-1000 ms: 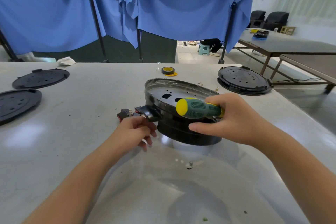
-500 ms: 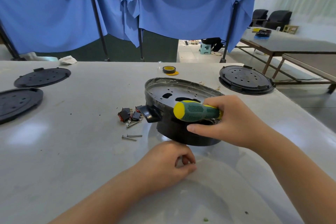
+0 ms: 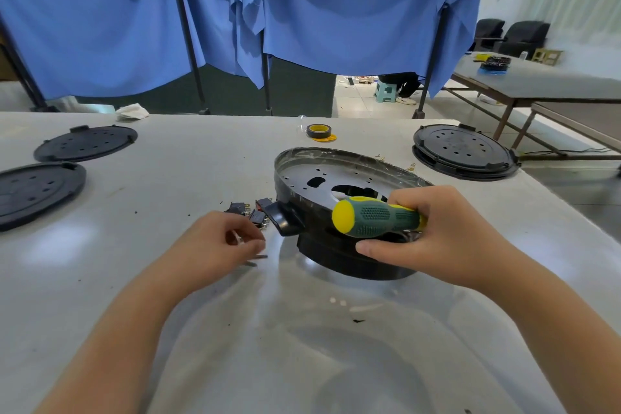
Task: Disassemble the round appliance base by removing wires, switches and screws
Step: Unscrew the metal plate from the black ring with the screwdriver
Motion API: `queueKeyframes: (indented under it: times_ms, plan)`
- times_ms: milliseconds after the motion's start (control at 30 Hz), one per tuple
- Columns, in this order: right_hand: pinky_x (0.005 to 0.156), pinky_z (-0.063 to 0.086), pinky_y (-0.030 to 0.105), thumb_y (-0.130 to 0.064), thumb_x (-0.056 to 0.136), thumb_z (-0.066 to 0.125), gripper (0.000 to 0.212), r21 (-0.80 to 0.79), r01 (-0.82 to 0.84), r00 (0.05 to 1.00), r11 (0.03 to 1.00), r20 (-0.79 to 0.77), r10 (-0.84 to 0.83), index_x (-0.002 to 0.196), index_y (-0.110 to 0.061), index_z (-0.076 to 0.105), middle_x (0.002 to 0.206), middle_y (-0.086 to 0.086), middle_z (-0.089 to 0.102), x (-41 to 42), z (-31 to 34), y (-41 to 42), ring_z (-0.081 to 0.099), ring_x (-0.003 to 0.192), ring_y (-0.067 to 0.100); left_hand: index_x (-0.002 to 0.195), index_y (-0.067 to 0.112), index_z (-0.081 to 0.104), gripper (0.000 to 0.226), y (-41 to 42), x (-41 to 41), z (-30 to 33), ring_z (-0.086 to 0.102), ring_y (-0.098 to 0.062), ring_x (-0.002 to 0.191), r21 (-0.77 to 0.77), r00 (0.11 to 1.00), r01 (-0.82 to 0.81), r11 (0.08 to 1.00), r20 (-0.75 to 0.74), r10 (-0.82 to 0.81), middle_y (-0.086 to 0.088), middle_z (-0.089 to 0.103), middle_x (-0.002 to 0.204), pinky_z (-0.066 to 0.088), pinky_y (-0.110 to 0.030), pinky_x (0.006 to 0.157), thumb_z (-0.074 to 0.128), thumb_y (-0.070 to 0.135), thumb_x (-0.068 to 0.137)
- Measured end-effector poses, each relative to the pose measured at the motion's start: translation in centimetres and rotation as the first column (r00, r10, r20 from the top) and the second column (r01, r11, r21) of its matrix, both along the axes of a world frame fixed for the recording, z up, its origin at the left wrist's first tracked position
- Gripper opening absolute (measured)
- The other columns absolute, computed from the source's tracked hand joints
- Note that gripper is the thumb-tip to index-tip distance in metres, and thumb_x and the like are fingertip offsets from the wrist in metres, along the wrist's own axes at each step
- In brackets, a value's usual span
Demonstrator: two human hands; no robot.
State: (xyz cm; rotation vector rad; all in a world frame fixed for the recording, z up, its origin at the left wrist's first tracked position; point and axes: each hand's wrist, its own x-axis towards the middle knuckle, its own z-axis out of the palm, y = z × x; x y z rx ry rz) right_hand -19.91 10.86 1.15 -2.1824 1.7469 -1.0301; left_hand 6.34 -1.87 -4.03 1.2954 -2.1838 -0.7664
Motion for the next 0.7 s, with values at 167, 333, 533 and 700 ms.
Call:
queueKeyframes:
  times_ms: [167,333,533,700]
  plan:
    - [0.048,0.035,0.039,-0.056,0.065,0.071,0.044,0.006,0.0,0.998,1.0,-0.062,0.0,0.06,-0.015,0.055,0.053,0.005,0.049,0.5,-0.1,0.2,0.044,0.05,0.02,0.079,0.028,0.067,0.008,-1.2,-0.5,-1.2,0.047,-0.003,0.061,-0.149,0.989,-0.132,0.98,0.053,0.141,0.013,0.061,0.077,0.034,-0.021,0.056,0.068,0.022,0.083]
    - [0.051,0.039,0.04,-0.06,0.065,0.066,0.047,0.034,0.027,0.986,0.999,-0.168,-0.021,0.061,-0.014,0.055,0.052,0.003,0.05,0.9,-0.6,0.5,0.046,0.052,0.019,0.084,0.031,0.065,0.008,-1.5,-0.6,-2.2,0.047,0.002,0.064,-0.174,0.991,-0.086,0.981,0.089,0.103,0.013,0.057,0.078,0.03,-0.011,0.054,0.064,0.024,0.086]
    - [0.051,0.031,0.031,-0.064,0.066,0.061,0.051,0.039,0.112,0.954,0.993,-0.285,-0.096,0.057,-0.018,0.04,0.051,-0.003,0.04,1.9,-1.6,0.5,0.039,0.053,0.01,0.1,0.024,0.068,0.02,-0.2,-2.4,-1.5,0.064,-0.002,0.086,-0.122,0.942,-0.062,0.991,-0.335,0.018,0.01,0.07,0.091,0.048,-0.025,0.075,0.048,0.025,0.098]
    - [0.051,0.031,0.03,-0.065,0.07,0.059,0.054,0.027,0.185,0.921,0.982,-0.352,-0.164,0.055,-0.019,0.034,0.051,-0.003,0.04,3.4,-1.7,0.0,0.045,0.058,0.015,0.089,0.026,0.069,0.023,0.9,-3.5,-1.0,0.058,0.0,0.074,-0.02,0.895,0.041,0.999,-0.443,-0.046,0.019,0.066,0.077,0.045,-0.017,0.07,0.05,0.038,0.095]
